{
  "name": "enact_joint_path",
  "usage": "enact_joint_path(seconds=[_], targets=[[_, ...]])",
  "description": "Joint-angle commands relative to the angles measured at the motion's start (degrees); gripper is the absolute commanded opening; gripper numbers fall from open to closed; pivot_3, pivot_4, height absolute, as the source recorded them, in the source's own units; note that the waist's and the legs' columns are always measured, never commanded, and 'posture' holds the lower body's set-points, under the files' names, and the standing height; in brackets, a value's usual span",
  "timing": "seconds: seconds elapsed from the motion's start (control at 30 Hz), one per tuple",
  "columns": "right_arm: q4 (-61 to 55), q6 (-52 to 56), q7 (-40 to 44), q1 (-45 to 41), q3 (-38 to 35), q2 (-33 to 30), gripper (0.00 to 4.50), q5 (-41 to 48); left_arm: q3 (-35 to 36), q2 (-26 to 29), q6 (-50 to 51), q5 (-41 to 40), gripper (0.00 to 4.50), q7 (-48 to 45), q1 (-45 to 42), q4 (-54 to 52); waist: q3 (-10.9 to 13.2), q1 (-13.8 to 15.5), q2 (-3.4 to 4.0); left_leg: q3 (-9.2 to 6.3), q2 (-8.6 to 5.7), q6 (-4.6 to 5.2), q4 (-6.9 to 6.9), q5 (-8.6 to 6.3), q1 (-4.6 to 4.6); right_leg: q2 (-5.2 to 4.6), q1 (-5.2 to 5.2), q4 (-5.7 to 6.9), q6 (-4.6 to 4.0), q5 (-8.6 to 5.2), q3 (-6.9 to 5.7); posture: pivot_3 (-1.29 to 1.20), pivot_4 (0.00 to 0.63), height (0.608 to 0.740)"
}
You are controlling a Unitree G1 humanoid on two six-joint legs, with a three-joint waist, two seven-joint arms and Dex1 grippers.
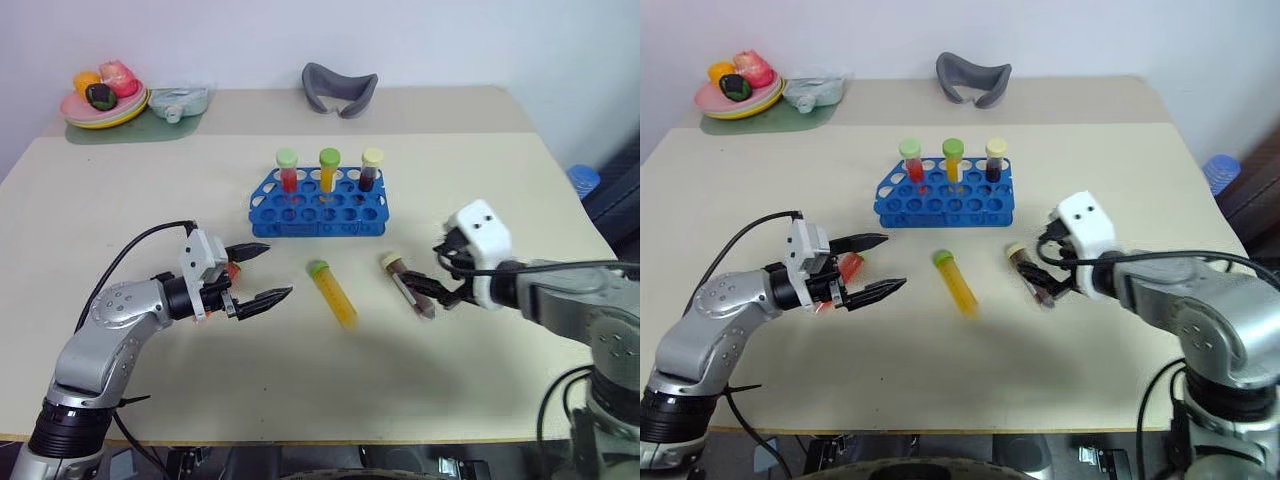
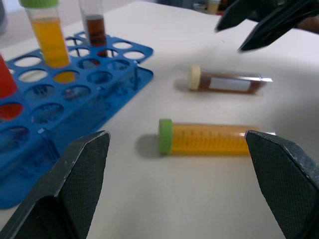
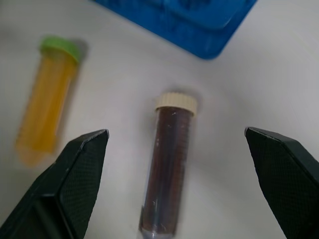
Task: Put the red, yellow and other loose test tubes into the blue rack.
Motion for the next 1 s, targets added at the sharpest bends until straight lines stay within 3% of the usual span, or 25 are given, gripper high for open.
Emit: enact_joint_path(seconds=[0.03, 0.27, 0.43, 0.6, 0.8, 1.0], targets=[[3.6, 0.4, -12.2, -3.0, 2.6, 0.5, 4.5, 6.8, -0.6, -0.6, -2.3, 0.7, 4.43, -0.4, 0.8, -1.1, 0.0, 0.1, -0.01, -0.01, 0.0, 0.0, 0.0, 0.0, -0.04, -0.01, -0.02, 0.0, 0.0, 0.0, -0.01, 0.0, 0.15, 0.74], [15.1, 0.4, -34.0, -4.7, 4.4, 1.9, 4.5, 27.1, 0.1, -1.6, -4.1, 1.2, 4.43, 1.1, 5.2, -3.2, 0.0, -0.2, 0.0, 0.0, 0.01, 0.03, 0.01, -0.01, -0.07, 0.0, -0.07, 0.02, 0.0, 0.0, 0.0, 0.0, 0.15, 0.74], [21.5, 0.4, -47.3, -7.1, 8.5, -1.1, 4.5, 40.4, 0.5, -2.1, -4.9, 1.4, 4.43, 2.6, 8.0, -5.1, 0.0, -0.1, 0.0, 0.0, 0.01, 0.04, 0.01, -0.02, -0.08, 0.0, -0.07, 0.03, 0.0, 0.0, 0.0, 0.0, 0.15, 0.74], [25.4, -12.0, -62.4, -11.4, 22.8, -11.9, 4.5, 62.6, 0.1, -2.4, -4.8, 1.4, 4.43, 4.0, 9.2, -6.5, 0.0, -0.1, 0.03, 0.0, 0.02, 0.05, 0.03, -0.03, -0.12, 0.0, -0.09, 0.01, 0.0, 0.0, 0.0, 0.0, 0.15, 0.74], [26.9, -18.3, -64.7, -13.8, 30.9, -15.5, 4.5, 65.8, -0.5, -2.7, -4.5, 1.4, 4.43, 4.8, 8.8, -6.7, 0.0, -0.2, 0.01, -0.01, 0.03, 0.09, 0.04, -0.04, -0.16, 0.03, -0.14, 0.01, 0.0, 0.0, 0.0, 0.0, 0.15, 0.74], [31.4, -19.2, -66.2, -17.8, 35.0, -12.1, 4.5, 65.8, -1.7, -3.4, -3.3, 1.4, 4.43, 5.8, 6.6, -6.4, 0.0, -0.3, 0.01, -0.01, 0.04, 0.08, 0.05, -0.04, -0.18, 0.05, -0.18, 0.03, -0.01, 0.0, 0.01, 0.0, 0.15, 0.74]])
